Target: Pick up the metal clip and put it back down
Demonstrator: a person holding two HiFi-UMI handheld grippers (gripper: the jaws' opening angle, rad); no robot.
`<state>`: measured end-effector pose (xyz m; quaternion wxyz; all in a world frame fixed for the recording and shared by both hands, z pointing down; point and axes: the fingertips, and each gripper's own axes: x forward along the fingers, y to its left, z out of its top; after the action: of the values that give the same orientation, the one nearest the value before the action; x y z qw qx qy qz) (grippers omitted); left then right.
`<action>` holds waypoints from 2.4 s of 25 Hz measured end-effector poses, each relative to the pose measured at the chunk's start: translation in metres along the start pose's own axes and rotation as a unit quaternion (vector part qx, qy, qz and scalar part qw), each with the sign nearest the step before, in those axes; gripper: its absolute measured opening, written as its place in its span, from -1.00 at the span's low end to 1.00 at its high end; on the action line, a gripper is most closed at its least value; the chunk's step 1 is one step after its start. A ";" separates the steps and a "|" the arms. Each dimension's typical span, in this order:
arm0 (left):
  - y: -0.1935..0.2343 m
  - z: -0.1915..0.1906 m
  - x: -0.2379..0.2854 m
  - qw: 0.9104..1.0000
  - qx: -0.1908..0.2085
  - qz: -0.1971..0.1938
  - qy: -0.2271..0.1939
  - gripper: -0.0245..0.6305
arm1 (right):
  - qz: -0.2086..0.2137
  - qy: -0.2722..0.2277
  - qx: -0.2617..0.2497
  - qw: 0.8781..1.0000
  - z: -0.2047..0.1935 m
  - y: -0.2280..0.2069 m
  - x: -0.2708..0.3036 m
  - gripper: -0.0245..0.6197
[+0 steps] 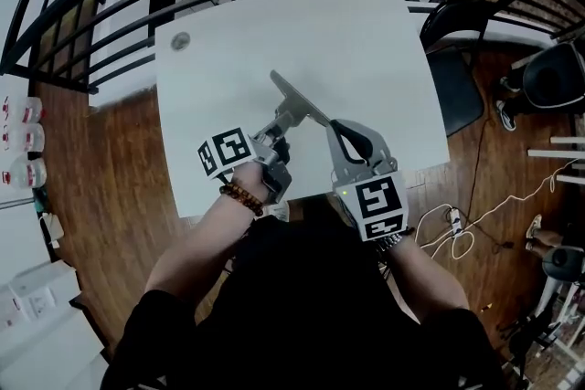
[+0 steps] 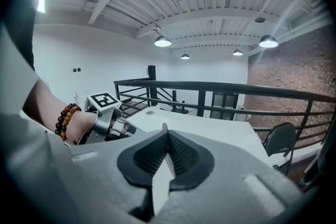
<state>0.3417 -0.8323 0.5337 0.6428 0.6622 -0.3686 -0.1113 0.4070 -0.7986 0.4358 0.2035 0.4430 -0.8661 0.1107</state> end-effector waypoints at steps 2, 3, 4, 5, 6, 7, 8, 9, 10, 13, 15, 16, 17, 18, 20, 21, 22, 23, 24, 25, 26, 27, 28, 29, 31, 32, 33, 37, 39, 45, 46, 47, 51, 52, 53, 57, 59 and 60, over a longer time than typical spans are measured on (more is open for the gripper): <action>0.013 0.003 0.009 1.000 -0.026 0.006 -0.006 -0.85 | 0.007 0.006 0.002 1.000 -0.004 -0.006 0.008 -0.95; 0.019 0.004 0.013 0.999 -0.039 0.008 -0.009 -0.85 | 0.010 0.008 0.001 1.000 -0.005 -0.009 0.010 -0.95; 0.025 0.005 0.015 0.999 -0.049 0.010 -0.011 -0.85 | 0.013 0.010 0.001 1.000 -0.007 -0.011 0.013 -0.95; 0.030 0.005 0.017 0.998 -0.058 0.013 -0.013 -0.85 | 0.015 0.012 0.000 1.000 -0.008 -0.012 0.015 -0.95; 0.035 0.005 0.019 0.998 -0.064 0.016 -0.015 -0.85 | 0.017 0.014 0.001 1.000 -0.010 -0.014 0.017 -0.95; 0.040 0.006 0.021 0.997 -0.068 0.019 -0.017 -0.85 | 0.019 0.016 0.001 1.000 -0.012 -0.016 0.019 -0.95; 0.044 0.007 0.024 0.997 -0.070 0.022 -0.019 -0.85 | 0.021 0.018 0.002 1.000 -0.013 -0.018 0.022 -0.95; 0.047 0.009 0.027 0.997 -0.073 0.025 -0.021 -0.85 | 0.022 0.020 0.003 1.000 -0.015 -0.020 0.024 -0.95; 0.050 0.010 0.029 0.997 -0.075 0.027 -0.023 -0.85 | 0.024 0.022 0.004 0.999 -0.016 -0.022 0.025 -0.95; 0.056 0.012 0.036 0.996 -0.083 0.035 -0.027 -0.85 | 0.030 0.028 0.007 0.999 -0.021 -0.026 0.029 -0.95; 0.062 0.012 0.040 0.995 -0.089 0.043 -0.026 -0.85 | 0.034 0.032 0.009 0.999 -0.024 -0.028 0.033 -0.95; 0.065 0.012 0.042 0.994 -0.093 0.047 -0.026 -0.85 | 0.036 0.033 0.010 0.999 -0.025 -0.029 0.034 -0.95; 0.068 0.011 0.043 0.994 -0.097 0.050 -0.026 -0.85 | 0.038 0.035 0.011 0.999 -0.026 -0.029 0.035 -0.95; 0.070 0.011 0.044 0.993 -0.100 0.053 -0.027 -0.85 | 0.039 0.036 0.011 0.999 -0.027 -0.030 0.036 -0.95; 0.074 0.012 0.046 0.992 -0.105 0.057 -0.030 -0.85 | 0.042 0.038 0.011 0.998 -0.029 -0.031 0.038 -0.95; 0.076 0.011 0.046 0.992 -0.107 0.059 -0.032 -0.85 | 0.044 0.038 0.011 0.998 -0.030 -0.032 0.038 -0.95; 0.078 0.011 0.045 0.992 -0.109 0.061 -0.034 -0.85 | 0.045 0.038 0.011 0.998 -0.031 -0.031 0.037 -0.95; 0.079 0.009 0.043 0.991 -0.111 0.062 -0.036 -0.85 | 0.046 0.038 0.011 0.998 -0.031 -0.030 0.036 -0.95; 0.080 0.008 0.040 0.991 -0.113 0.061 -0.039 -0.85 | 0.047 0.038 0.010 0.998 -0.032 -0.028 0.034 -0.95; 0.081 0.007 0.038 0.991 -0.114 0.060 -0.041 -0.85 | 0.048 0.039 0.010 0.998 -0.033 -0.026 0.034 -0.95; 0.081 0.008 0.039 0.991 -0.115 0.060 -0.043 -0.85 | 0.050 0.039 0.010 0.998 -0.034 -0.027 0.035 -0.95; 0.081 0.010 0.042 0.991 -0.115 0.060 -0.044 -0.85 | 0.052 0.040 0.010 0.998 -0.034 -0.029 0.037 -0.95; 0.081 0.011 0.045 0.990 -0.117 0.060 -0.044 -0.85 | 0.054 0.040 0.011 0.998 -0.034 -0.031 0.039 -0.95; 0.082 0.012 0.046 0.990 -0.117 0.061 -0.045 -0.84 | 0.057 0.040 0.011 0.998 -0.034 -0.032 0.041 -0.95; 0.082 0.011 0.046 0.990 -0.119 0.062 -0.045 -0.84 | 0.062 0.039 0.010 0.997 -0.033 -0.030 0.041 -0.95; 0.082 0.011 0.046 0.990 -0.120 0.063 -0.045 -0.84 | 0.065 0.039 0.009 0.997 -0.033 -0.029 0.041 -0.95; 0.082 0.011 0.045 0.990 -0.120 0.064 -0.044 -0.81 | 0.067 0.040 0.008 0.997 -0.033 -0.029 0.041 -0.95; 0.084 0.010 0.038 0.989 -0.119 0.072 -0.046 -0.59 | 0.072 0.039 0.004 0.997 -0.033 -0.028 0.039 -0.95; 0.085 0.011 0.032 0.989 -0.118 0.072 -0.053 -0.59 | 0.077 0.036 0.001 0.996 -0.031 -0.027 0.039 -0.95; 0.079 0.009 0.013 0.991 -0.088 0.076 -0.066 -0.62 | 0.097 0.032 -0.004 0.995 -0.032 -0.018 0.038 -0.95; 0.077 0.009 0.010 0.992 -0.077 0.078 -0.067 -0.65 | 0.100 0.029 -0.007 0.995 -0.031 -0.015 0.037 -0.95; 0.073 0.010 0.007 0.992 -0.064 0.079 -0.068 -0.68 | 0.103 0.027 -0.009 0.994 -0.030 -0.013 0.036 -0.95; 0.054 0.012 -0.007 0.994 0.000 0.084 -0.073 -0.85 | 0.104 0.019 -0.018 0.994 -0.023 -0.006 0.033 -0.95; 0.048 0.013 -0.011 0.994 0.019 0.085 -0.073 -0.87 | 0.103 0.017 -0.018 0.994 -0.021 -0.004 0.032 -0.95; 0.042 0.013 -0.015 0.993 0.041 0.085 -0.071 -0.87 | 0.103 0.015 -0.020 0.994 -0.018 0.000 0.031 -0.95; 0.016 0.011 -0.031 0.985 0.139 0.088 -0.061 -0.87 | 0.096 0.007 -0.026 0.995 -0.011 0.015 0.023 -0.95; 0.000 0.010 -0.044 0.974 0.198 0.092 -0.060 -0.87 | 0.093 0.006 -0.027 0.995 -0.012 0.026 0.015 -0.95; -0.007 0.008 -0.051 0.968 0.226 0.092 -0.059 -0.87 | 0.091 0.004 -0.028 0.995 -0.013 0.033 0.011 -0.95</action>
<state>0.3038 -0.8068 0.5094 0.4607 0.7459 -0.4810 -0.0041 0.3776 -0.7821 0.4514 0.2086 0.3564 -0.9045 0.1067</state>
